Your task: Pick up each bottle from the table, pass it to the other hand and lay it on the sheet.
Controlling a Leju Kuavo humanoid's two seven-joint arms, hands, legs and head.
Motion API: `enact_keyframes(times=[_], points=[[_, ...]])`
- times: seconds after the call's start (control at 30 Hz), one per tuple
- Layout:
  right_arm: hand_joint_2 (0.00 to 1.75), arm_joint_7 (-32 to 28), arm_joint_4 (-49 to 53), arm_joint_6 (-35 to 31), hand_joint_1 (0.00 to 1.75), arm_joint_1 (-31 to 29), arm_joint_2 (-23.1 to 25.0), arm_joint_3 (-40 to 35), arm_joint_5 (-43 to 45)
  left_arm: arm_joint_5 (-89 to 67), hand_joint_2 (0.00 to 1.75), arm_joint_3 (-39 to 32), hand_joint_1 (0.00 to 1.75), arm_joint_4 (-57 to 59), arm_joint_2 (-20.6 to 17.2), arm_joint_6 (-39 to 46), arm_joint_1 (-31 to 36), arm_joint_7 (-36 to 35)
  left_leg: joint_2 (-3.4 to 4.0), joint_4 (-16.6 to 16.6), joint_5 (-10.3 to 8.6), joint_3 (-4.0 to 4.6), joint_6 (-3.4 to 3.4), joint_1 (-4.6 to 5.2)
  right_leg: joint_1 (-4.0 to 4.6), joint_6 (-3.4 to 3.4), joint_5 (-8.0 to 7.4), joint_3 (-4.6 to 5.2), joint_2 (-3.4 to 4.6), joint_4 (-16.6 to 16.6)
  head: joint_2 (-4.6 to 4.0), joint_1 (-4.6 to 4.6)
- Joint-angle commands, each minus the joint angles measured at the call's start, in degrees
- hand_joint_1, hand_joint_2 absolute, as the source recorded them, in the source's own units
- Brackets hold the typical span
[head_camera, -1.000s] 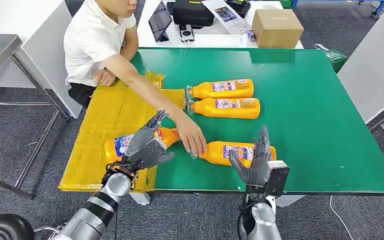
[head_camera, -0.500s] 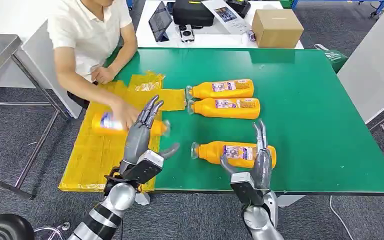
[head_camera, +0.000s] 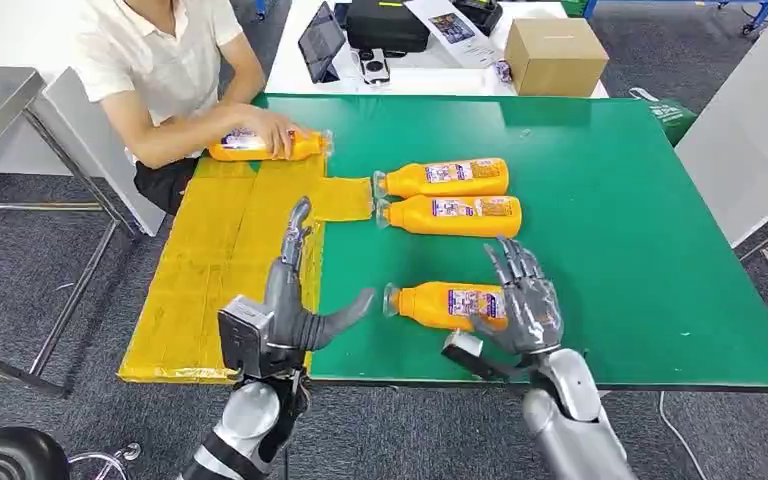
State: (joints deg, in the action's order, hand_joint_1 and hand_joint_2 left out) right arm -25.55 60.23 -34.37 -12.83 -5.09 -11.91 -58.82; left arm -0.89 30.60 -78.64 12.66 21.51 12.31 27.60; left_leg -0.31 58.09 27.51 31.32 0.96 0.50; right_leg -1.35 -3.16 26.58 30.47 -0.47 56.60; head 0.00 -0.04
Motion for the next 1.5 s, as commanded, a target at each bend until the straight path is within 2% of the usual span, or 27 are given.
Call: enact_keyframes(times=[0.03, 0.43, 0.57, 0.67, 0.8, 0.9, 1.0, 1.17, 1.33, 1.43, 1.5], points=[[1.75, 2.58, -13.83, 2.34, 0.00, -5.08, -3.15, -4.58, 0.58, 1.78, 1.75, 2.98, 0.00, -0.11, -1.65, -1.33, 0.71, -1.30, 0.06, -0.02, -0.04, 0.00, -0.07, -0.09, 0.09, 0.13, -0.08, -0.01, 0.07, -0.06, 0.00, 0.00], [1.75, 2.58, -13.83, 2.34, 0.00, -5.08, -3.15, -4.58, 0.58, 1.78, 1.75, 2.98, 0.00, -0.11, -1.65, -1.33, 0.71, -1.30, 0.08, 0.00, -0.06, 0.08, -0.04, -0.05, 0.06, 0.12, -0.07, 0.07, 0.08, 0.00, 0.00, 0.00], [1.75, 5.49, -14.29, 1.71, 0.00, -5.35, -3.51, -6.32, -1.50, 1.80, 1.75, 3.28, 0.00, -0.04, -1.35, -1.52, 1.04, -1.34, 0.11, 0.00, -0.05, 0.08, -0.06, -0.10, 0.11, 0.15, -0.08, 0.06, 0.10, -0.02, 0.00, 0.00], [1.75, 4.32, -11.57, 8.40, 0.00, -3.68, -2.97, -5.21, 4.43, 2.11, 1.75, 3.34, 0.00, -0.69, -1.18, -1.82, 0.97, -1.61, 0.06, 0.01, -0.04, 0.08, -0.02, -0.05, 0.05, 0.09, -0.04, 0.07, 0.05, 0.01, 0.00, 0.00], [1.75, 4.01, -11.06, 13.61, 0.00, -2.17, -4.06, -6.03, 6.50, 2.90, 1.75, 4.52, 0.00, -1.55, -1.20, -2.85, 1.79, -2.51, -0.03, 0.03, -0.04, 0.08, -0.04, -0.10, 0.10, 0.12, -0.04, 0.02, -0.04, -0.02, 0.00, 0.02], [1.75, 8.50, -12.43, 8.71, 0.00, -3.43, -5.85, -8.32, -0.67, 3.12, 1.75, 4.81, 0.00, -1.59, -0.74, -3.10, 2.87, -2.69, -0.04, 0.04, -0.06, 0.03, -0.02, -0.08, 0.08, 0.08, -0.04, -0.01, -0.06, -0.02, 0.00, 0.02], [1.75, 11.28, -11.43, 7.53, 0.00, -4.24, -6.08, -8.62, -3.83, 3.11, 1.75, 4.84, 0.00, -1.77, -0.59, -3.31, 3.05, -2.91, -0.01, 0.08, -0.11, 0.10, -0.05, -0.12, 0.13, 0.15, -0.12, 0.05, -0.03, -0.01, 0.00, 0.02], [1.75, 18.62, -9.29, 15.20, 0.00, -3.30, -7.10, -8.66, -6.93, 4.41, 1.75, 4.67, 0.00, -2.64, -0.74, -5.69, 2.44, -5.21, 0.02, 0.04, -0.18, 0.06, 0.10, -0.07, 0.08, -0.03, -0.19, 0.03, 0.01, -0.02, 0.00, -0.02], [1.75, 21.07, -13.62, 20.93, 0.00, -5.28, -7.62, -7.78, -5.33, 5.52, 1.75, 4.63, 0.00, -2.50, -0.85, -7.32, 2.62, -6.58, -0.05, 0.05, -0.26, 0.01, 0.12, -0.14, 0.14, -0.02, -0.28, -0.09, -0.05, -0.12, 0.00, 0.00], [1.75, 25.86, -18.50, 20.30, 0.00, -8.20, -7.82, -8.68, -9.18, 7.38, 1.75, 4.49, 0.00, -1.75, -0.67, -8.95, 2.84, -7.87, -0.09, 0.06, -0.28, -0.14, 0.15, -0.09, 0.10, -0.07, -0.28, -0.21, -0.08, -0.11, 0.00, 0.02], [1.75, 26.91, -18.48, 18.60, 0.00, -8.87, -8.14, -9.31, -11.42, 7.58, 1.75, 4.54, 0.00, -2.01, -0.69, -9.20, 2.65, -8.02, -0.04, 0.08, -0.33, -0.08, 0.17, -0.11, 0.12, -0.07, -0.36, -0.15, -0.04, -0.12, 0.00, 0.00]])
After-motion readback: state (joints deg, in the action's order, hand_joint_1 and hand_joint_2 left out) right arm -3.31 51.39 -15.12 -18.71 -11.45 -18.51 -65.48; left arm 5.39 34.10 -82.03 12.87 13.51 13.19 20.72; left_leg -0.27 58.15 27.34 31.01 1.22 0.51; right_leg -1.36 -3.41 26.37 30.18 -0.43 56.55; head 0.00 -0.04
